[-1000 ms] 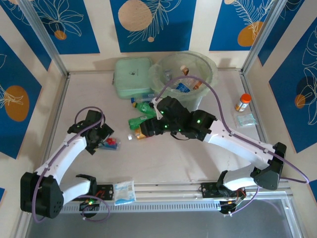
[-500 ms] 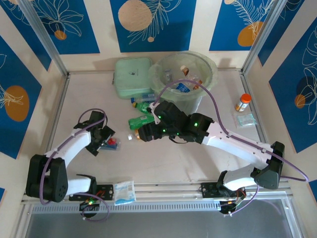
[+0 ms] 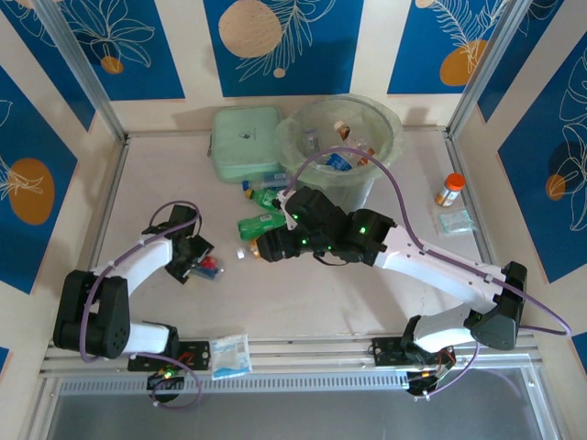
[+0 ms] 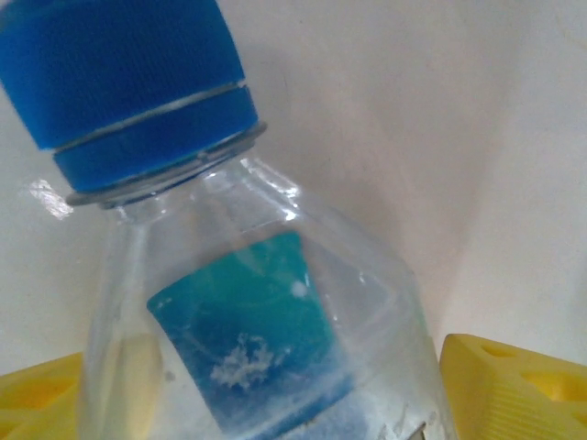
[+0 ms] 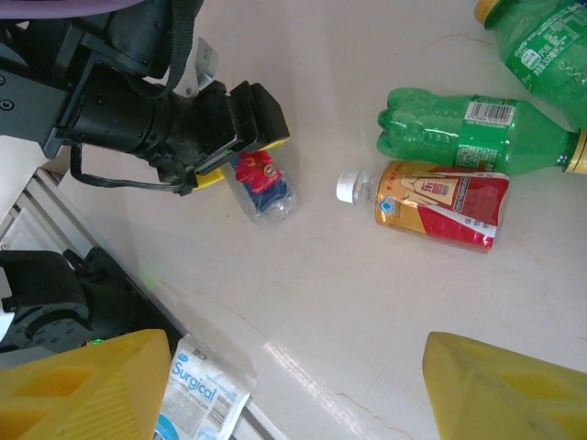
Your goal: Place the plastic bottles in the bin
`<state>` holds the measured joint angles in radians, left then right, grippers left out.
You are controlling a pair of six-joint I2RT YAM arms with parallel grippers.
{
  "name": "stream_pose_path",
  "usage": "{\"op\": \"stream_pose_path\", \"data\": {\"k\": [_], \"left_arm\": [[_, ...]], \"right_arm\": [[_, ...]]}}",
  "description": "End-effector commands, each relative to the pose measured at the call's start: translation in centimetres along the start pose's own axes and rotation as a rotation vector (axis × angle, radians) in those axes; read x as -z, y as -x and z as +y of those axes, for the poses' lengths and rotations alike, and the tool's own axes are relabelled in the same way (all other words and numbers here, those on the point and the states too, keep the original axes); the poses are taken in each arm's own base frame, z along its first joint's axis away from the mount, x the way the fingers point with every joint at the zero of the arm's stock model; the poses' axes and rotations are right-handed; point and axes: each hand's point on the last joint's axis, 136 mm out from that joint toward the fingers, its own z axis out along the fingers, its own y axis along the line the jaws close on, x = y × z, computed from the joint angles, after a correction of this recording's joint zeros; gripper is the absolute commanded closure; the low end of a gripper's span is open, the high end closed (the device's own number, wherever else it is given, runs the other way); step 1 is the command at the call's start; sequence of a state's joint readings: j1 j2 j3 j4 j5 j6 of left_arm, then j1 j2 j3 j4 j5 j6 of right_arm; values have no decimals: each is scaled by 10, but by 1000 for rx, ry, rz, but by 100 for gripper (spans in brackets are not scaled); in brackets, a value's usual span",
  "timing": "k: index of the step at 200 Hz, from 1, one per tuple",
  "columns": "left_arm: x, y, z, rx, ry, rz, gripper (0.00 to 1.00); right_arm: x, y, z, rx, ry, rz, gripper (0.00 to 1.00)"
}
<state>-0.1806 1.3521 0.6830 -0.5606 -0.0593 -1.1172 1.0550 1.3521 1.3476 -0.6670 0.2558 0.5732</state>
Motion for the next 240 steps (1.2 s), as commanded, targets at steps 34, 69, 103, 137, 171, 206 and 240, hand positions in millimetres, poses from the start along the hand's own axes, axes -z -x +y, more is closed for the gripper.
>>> {"op": "stream_pose_path", "data": {"k": [34, 69, 103, 137, 171, 206, 240], "left_arm": [[19, 3, -13, -36, -74, 0, 29], [50, 8, -38, -88, -191, -16, 32], [86, 14, -63, -153, -313, -58, 32], [79, 24, -37, -167, -155, -97, 10], [57, 31, -34, -133, -104, -72, 5], [26, 42, -35, -80, -76, -30, 9], [13, 44, -40, -78, -48, -5, 11]], "right_arm": [[1, -1, 3, -17, 2, 8, 27], [1, 2, 8, -28, 27, 8, 27], [1, 10, 15, -37, 62, -1, 26], [-1, 12, 17, -31, 64, 3, 26], [-3, 5, 14, -30, 48, 18, 26], [-3, 0, 13, -25, 34, 25, 26], [-4, -3, 11, -24, 26, 29, 26]]}}
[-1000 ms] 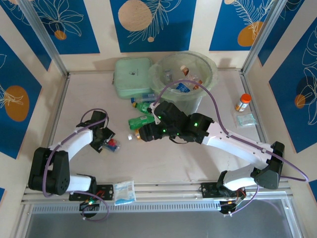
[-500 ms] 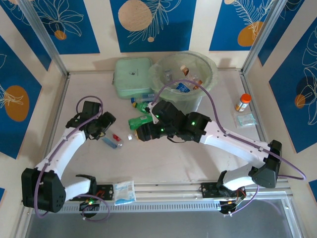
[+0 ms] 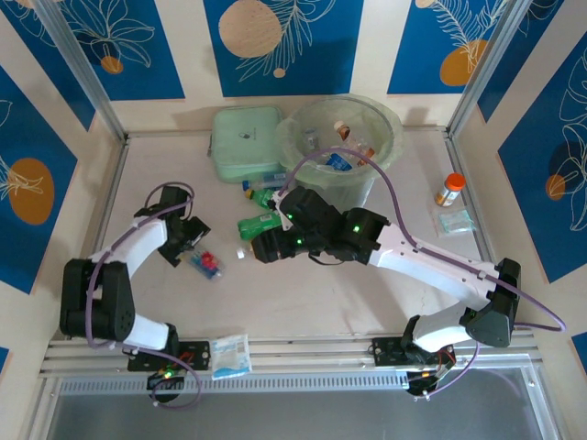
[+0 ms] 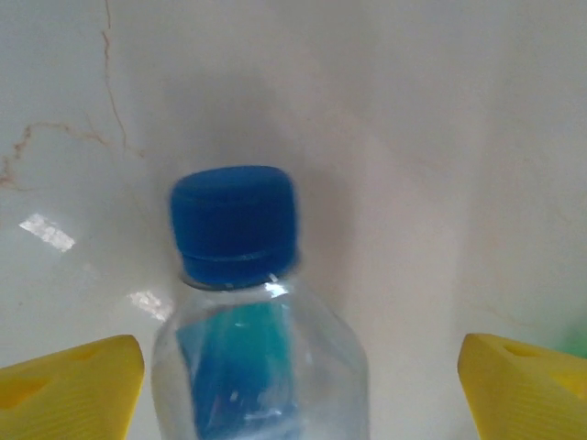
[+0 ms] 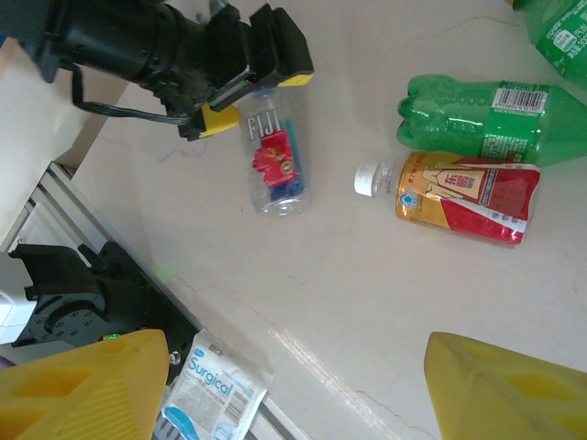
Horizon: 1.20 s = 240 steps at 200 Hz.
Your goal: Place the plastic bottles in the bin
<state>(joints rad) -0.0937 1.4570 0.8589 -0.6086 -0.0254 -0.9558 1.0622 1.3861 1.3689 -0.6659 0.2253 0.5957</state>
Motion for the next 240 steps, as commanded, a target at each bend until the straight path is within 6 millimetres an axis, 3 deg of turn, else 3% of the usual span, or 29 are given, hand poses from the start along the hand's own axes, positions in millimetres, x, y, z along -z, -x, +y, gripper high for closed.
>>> {"op": "stream_pose_path", "data": {"k": [1, 52, 111, 169, 205, 240], "left_arm": [[1, 8, -10, 0, -22, -5, 11], [-17, -5, 5, -4, 23, 34, 12], [-28, -15, 3, -18, 18, 74, 21], [-15, -15, -2, -41, -24, 68, 33], [-6, -17, -9, -55, -67, 73, 47], [11, -20, -24, -65, -150, 86, 55]], "right_arm": [[3, -1, 3, -7, 0, 1, 26], [2, -1, 1, -6, -9, -2, 26], [0, -4, -2, -13, -17, 8, 27], [-2, -3, -1, -20, -15, 5, 29], [-1, -2, -1, -21, -18, 3, 29], [-1, 1, 4, -40, 15, 4, 29]]}}
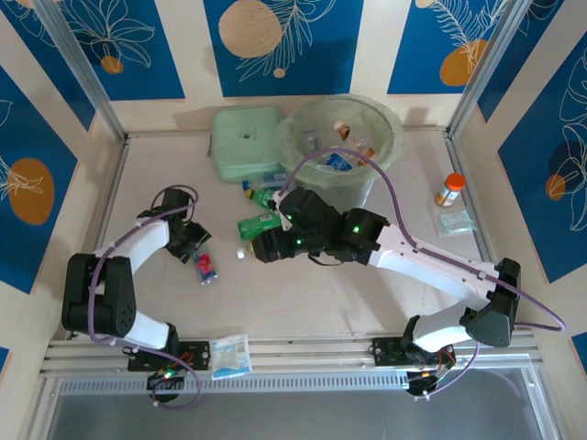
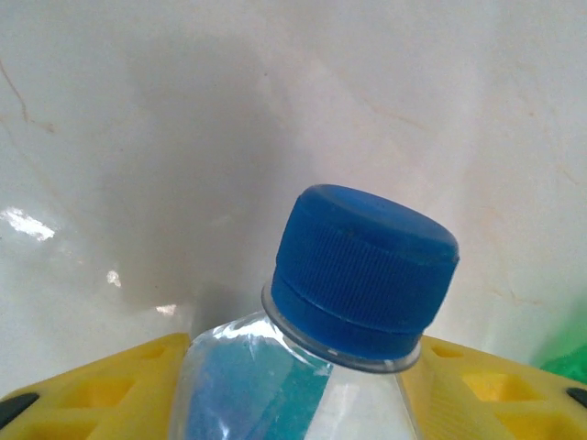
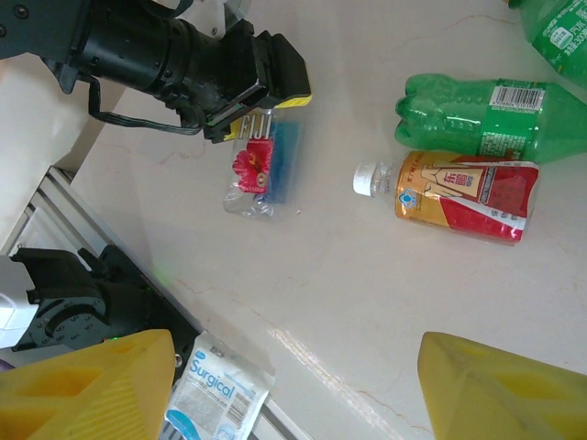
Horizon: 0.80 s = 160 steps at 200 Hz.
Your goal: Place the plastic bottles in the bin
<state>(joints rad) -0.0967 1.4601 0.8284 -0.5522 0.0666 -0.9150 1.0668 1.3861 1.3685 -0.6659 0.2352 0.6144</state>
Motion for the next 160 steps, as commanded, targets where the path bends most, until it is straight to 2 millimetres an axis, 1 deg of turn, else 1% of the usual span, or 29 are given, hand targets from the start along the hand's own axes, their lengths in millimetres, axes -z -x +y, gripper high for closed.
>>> {"op": "stream_pose_path", "data": {"k": [1, 16, 34, 51, 67, 87, 104, 116, 130, 160], "left_arm": [[17, -7, -15, -21, -80, 26, 55], [32, -8, -31, -26, -167, 23, 55], [60, -7, -57, -30, -306, 12, 54], [90, -8, -89, -22, -488, 16, 52], [123, -10, -120, -27, -663, 18, 52], [162, -15, -146, -74, -794, -4, 51], [189, -26, -165, -136, -874, -11, 50], [202, -33, -173, -164, -911, -7, 50], [210, -38, -178, -177, -940, 4, 49], [211, -47, -184, -153, -994, 77, 49]], "right_arm": [[-1, 2, 4, -26, 23, 6, 29], [0, 5, 11, -31, 54, 4, 28], [0, 11, 19, -35, 88, 2, 27], [-2, 19, 25, -49, 116, 3, 25], [-7, 29, 31, -74, 148, 14, 24], [-16, 43, 36, -95, 173, 25, 22], [-21, 54, 37, -92, 165, 33, 21], [-24, 62, 35, -88, 139, 32, 21], [-25, 70, 33, -85, 128, 24, 21], [-25, 81, 24, -92, 89, -7, 22]]}}
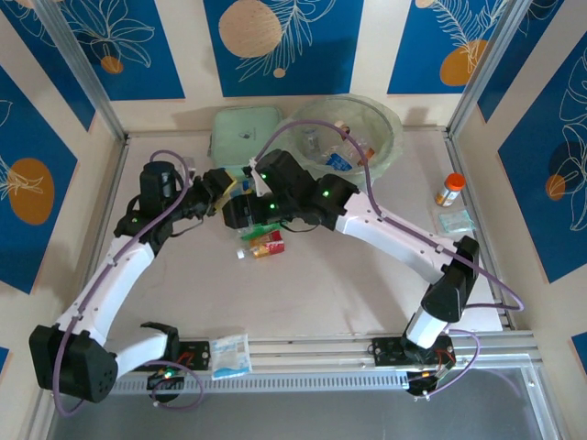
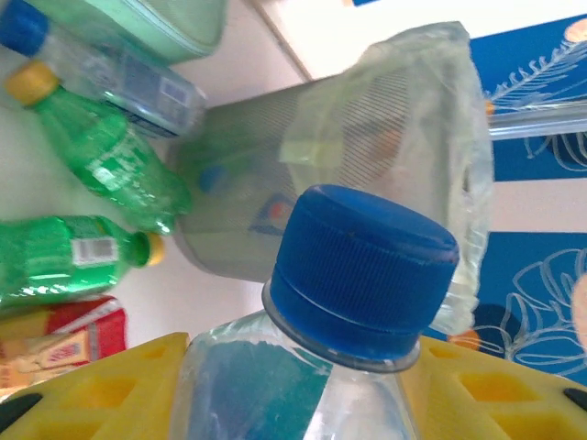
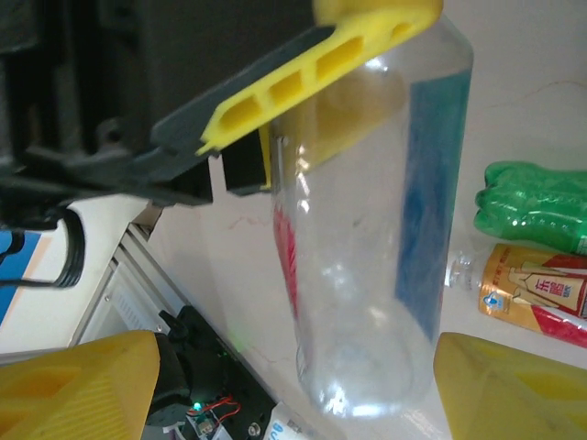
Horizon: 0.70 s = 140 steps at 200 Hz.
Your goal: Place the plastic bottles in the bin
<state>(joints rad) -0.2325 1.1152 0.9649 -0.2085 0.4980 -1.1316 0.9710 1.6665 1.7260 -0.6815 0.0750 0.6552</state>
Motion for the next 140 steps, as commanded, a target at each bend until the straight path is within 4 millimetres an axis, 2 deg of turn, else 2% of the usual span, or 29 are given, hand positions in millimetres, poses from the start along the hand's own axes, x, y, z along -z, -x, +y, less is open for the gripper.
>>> {"op": "stream_pose_path", "data": {"k": [1, 59, 86, 115, 140], "left_arm": [[0, -8, -20, 32, -98, 52, 49], [-2, -21, -43, 69, -209, 104, 50], [-3, -27, -54, 68, -252, 139, 49], [-2, -33, -65, 59, -290, 156, 49], [-4, -36, -64, 59, -284, 166, 48]], "right_arm": [[7, 6, -4, 6, -25, -5, 22], [7, 17, -22, 23, -140, -37, 24], [7, 26, -24, 15, -142, -57, 24], [9, 34, -29, 4, -150, -73, 29], [12, 39, -28, 13, -144, -84, 34]]}}
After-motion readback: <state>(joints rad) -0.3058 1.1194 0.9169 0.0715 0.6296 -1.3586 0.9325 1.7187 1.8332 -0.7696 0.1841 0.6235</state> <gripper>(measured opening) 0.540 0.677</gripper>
